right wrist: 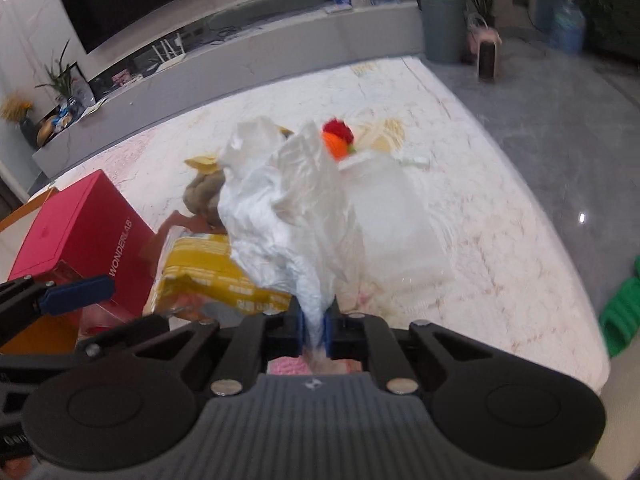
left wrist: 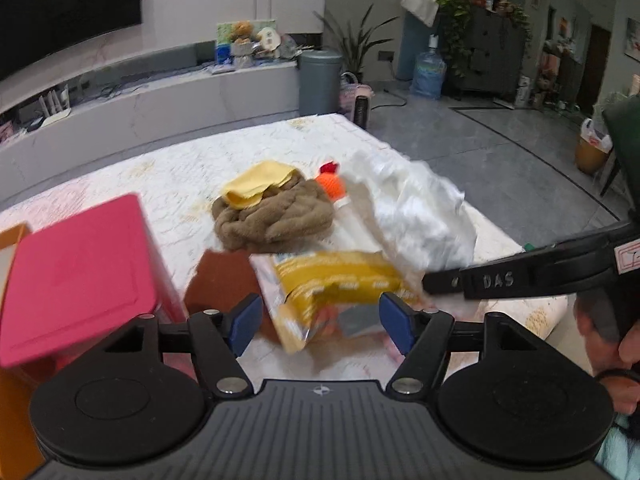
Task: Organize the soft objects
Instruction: 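Grasp the white plastic bag with the right gripper while the left gripper grasps the yellow snack bag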
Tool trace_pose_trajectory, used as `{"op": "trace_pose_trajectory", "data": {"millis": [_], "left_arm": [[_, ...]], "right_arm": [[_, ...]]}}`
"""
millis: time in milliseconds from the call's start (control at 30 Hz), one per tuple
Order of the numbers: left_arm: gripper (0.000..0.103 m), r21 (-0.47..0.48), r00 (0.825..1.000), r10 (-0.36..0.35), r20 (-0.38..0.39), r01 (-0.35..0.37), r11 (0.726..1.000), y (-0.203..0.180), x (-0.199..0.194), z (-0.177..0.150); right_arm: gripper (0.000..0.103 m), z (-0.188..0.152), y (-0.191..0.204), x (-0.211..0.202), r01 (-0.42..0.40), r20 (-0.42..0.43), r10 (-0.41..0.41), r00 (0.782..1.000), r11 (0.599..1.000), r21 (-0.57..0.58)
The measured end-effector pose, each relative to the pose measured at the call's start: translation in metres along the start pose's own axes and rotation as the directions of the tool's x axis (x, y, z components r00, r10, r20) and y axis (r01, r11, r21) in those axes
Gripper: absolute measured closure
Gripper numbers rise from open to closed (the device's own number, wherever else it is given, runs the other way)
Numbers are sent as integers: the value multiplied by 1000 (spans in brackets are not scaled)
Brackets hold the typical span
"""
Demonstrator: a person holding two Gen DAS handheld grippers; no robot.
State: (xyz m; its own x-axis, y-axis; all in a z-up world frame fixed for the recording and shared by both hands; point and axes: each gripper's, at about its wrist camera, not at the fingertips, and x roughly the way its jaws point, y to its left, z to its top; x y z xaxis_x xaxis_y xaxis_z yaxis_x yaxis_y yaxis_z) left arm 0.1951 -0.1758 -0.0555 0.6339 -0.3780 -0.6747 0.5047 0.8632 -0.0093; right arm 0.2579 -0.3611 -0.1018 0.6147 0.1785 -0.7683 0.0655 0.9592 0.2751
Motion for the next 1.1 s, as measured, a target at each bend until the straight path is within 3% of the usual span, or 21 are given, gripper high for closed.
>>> {"op": "trace_pose_trajectory", "data": {"millis": [100,167,267,367,667,867,1000,1100], "left_arm": [[23,126,1000,6,18,-8,992,-10,7,4],[22,253,1000,0,27,-7,968,-19,10,4],[21,437,1000,-3,16,-5,899,-34,15,3],[21,561,1000,15,-6,-9,828,-45,26,0],[21,746,992,102,-68,-18,666,-69,63,-17],[21,832,983,184,-30,-77,550,-78,85,-30],[22,852,978,206,-7,-102,513,-83,93,-37],[30,847,977,212,-4,-109,520,-84,94,-38]], "right_arm": [[96,0,-5,6,-8,-13,9,1000,999,37],[96,1,-7,10,-17,-20,18,1000,998,57],[96,0,-8,11,-16,-15,17,1000,997,69],[96,-1,-7,9,-26,-6,27,1000,998,61],[96,-5,-8,1,-73,16,73,997,995,64],[96,-5,-1,7,-80,-7,80,997,997,24],[95,-6,0,9,-75,-11,75,997,997,10],[95,-5,-4,11,-79,-15,79,997,997,24]]}}
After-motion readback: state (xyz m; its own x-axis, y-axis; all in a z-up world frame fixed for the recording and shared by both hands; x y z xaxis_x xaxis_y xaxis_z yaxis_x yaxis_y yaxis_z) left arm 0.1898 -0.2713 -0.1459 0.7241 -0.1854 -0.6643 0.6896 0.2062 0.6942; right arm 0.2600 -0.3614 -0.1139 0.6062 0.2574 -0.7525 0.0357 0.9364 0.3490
